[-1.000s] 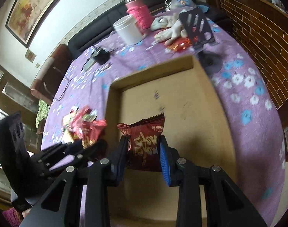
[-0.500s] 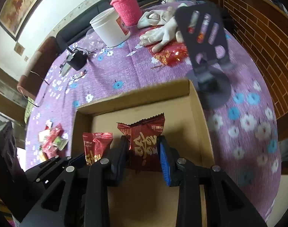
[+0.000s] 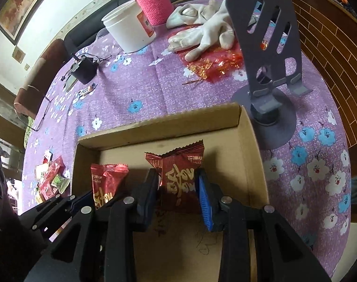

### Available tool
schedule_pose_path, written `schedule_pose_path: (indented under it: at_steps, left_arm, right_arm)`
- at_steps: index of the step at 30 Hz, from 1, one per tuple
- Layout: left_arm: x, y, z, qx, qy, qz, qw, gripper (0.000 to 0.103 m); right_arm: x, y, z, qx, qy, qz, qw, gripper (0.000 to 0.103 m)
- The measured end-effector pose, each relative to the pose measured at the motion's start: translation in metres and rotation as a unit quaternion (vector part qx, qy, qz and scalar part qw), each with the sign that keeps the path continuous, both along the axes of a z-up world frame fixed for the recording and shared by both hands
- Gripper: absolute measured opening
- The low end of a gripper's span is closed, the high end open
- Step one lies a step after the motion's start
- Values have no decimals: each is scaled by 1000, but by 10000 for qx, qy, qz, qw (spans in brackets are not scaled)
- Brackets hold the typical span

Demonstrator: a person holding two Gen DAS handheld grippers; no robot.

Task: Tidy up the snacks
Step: 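Carry both red-gold packets into the cardboard tray and open both grippers, then grasp the yellow wafer bar with the left gripper while the right grasps the green-zip bag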

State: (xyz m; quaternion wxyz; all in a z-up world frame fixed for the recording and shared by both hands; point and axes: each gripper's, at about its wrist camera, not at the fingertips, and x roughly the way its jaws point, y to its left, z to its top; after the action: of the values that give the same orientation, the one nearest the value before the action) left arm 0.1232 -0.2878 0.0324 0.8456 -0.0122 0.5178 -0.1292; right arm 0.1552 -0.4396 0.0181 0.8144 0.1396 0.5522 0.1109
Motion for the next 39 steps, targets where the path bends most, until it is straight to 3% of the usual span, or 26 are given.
schedule_pose_path:
  at_steps: [3,10,20,29,34,39]
  left_arm:
    - [-3,1,6,-48,-75,-5,10000,48]
    - [-19,12,29,-232,-160,-6,9996,48]
    - [-62,74,53,-508,-252,334,9978,48]
    - [-112,177,54,-607,-276,1172,9909,49]
    - [-133,235,29,-520,-6,1827,9818,49]
    - [-148,266,17,-512,119,2092,9765,49]
  right_arm:
    - [-2,-2,4,26,-44,-43,10000,36]
    - [-22,-5,32,157,-289,-101,9994,36]
    - [-65,35,65,617,-469,183,9968,36]
    - [-90,115,70,732,-421,1058,9908,36]
    - [-98,168,51,687,-104,1736,9824,36]
    - [-108,220,31,325,50,2379,9707,36]
